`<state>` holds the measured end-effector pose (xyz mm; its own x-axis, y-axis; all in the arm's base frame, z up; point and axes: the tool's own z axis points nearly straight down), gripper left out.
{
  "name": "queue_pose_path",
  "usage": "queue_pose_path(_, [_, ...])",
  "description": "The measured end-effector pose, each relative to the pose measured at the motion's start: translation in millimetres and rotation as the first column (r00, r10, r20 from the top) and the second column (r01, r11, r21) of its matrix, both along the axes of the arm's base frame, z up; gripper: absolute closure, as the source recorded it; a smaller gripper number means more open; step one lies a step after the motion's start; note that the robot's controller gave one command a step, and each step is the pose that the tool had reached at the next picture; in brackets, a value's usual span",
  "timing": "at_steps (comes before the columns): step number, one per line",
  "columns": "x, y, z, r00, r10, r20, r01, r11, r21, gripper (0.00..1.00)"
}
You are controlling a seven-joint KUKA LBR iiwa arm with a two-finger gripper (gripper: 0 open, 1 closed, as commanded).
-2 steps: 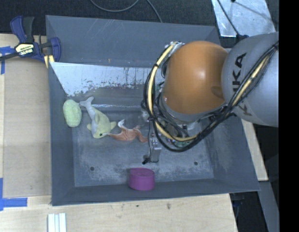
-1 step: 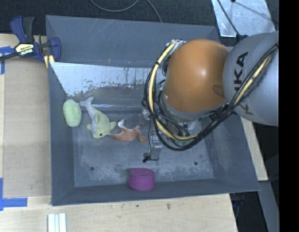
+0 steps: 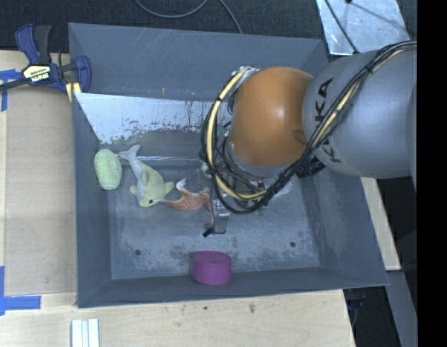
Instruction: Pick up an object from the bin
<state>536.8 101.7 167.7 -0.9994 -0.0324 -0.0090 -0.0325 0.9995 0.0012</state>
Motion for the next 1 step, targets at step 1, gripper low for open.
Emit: queue_pose_path(1, [18.9, -6.1, -22.0, 0.998, -0.059, -0.013, 0.059, 0.998, -0.002, 0.0])
